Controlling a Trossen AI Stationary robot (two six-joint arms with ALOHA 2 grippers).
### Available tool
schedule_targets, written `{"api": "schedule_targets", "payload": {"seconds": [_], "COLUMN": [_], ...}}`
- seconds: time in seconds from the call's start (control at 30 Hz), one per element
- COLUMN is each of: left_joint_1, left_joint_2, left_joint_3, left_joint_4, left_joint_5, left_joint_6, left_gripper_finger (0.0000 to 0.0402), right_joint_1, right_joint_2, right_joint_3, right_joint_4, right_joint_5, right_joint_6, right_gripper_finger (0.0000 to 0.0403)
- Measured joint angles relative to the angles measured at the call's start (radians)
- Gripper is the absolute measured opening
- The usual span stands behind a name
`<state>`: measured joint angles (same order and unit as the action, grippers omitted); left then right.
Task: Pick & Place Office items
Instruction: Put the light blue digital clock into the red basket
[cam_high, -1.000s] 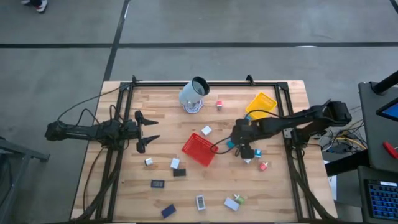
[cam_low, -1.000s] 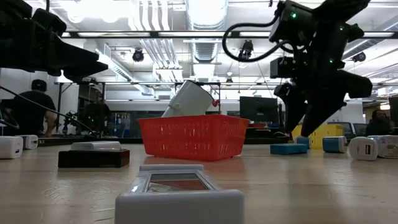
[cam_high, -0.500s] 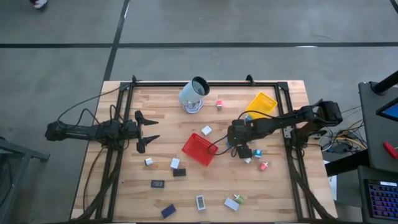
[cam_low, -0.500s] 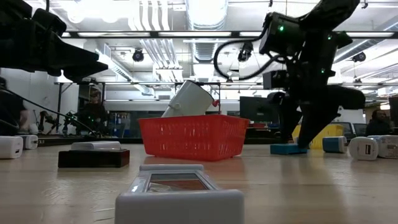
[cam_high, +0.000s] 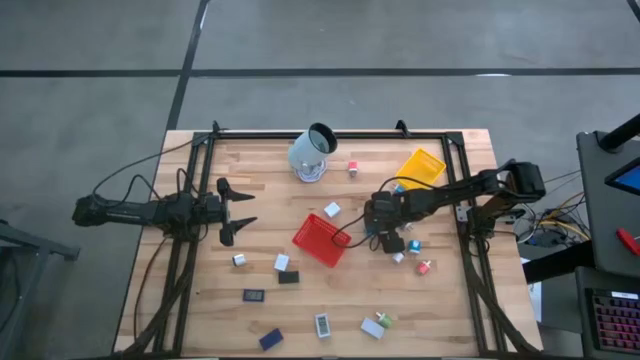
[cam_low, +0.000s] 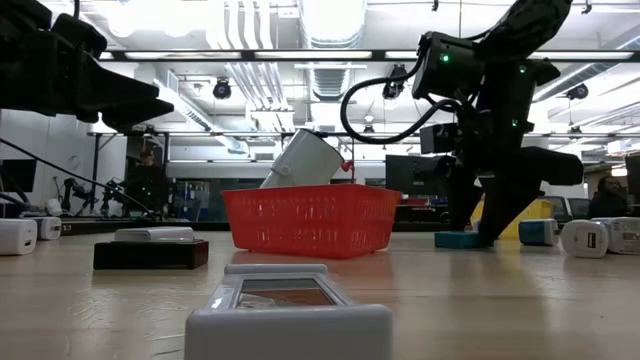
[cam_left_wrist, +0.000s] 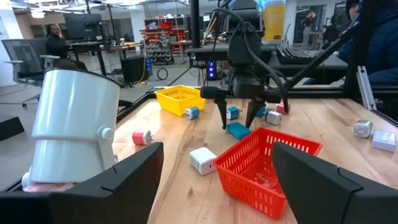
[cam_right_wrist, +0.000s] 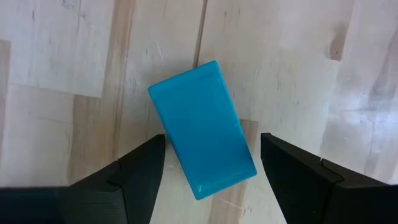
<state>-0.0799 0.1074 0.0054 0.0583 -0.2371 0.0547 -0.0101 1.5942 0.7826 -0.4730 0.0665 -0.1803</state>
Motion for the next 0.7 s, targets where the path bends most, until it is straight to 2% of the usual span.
{"api": "schedule_targets", "payload": {"seconds": [0.47,0.7], "left_joint_1": [0.0,0.0], "left_joint_2": [0.0,0.0], "left_joint_3": [0.0,0.0], "left_joint_4": [0.0,0.0], "left_joint_5": [-0.002,-0.002], "left_joint_6": [0.0,0.0], "left_gripper_finger": [0.0303,0.0303], "right_joint_1": [-0.005,-0.004], "right_joint_2": [0.015,0.041], "right_joint_3": [0.001,0.002], "right_joint_4": [0.044,0.052], "right_joint_5": [-0.044,-0.056], "right_joint_6": [-0.006,-0.002], "right_gripper_finger": [0.0254,0.0218]}}
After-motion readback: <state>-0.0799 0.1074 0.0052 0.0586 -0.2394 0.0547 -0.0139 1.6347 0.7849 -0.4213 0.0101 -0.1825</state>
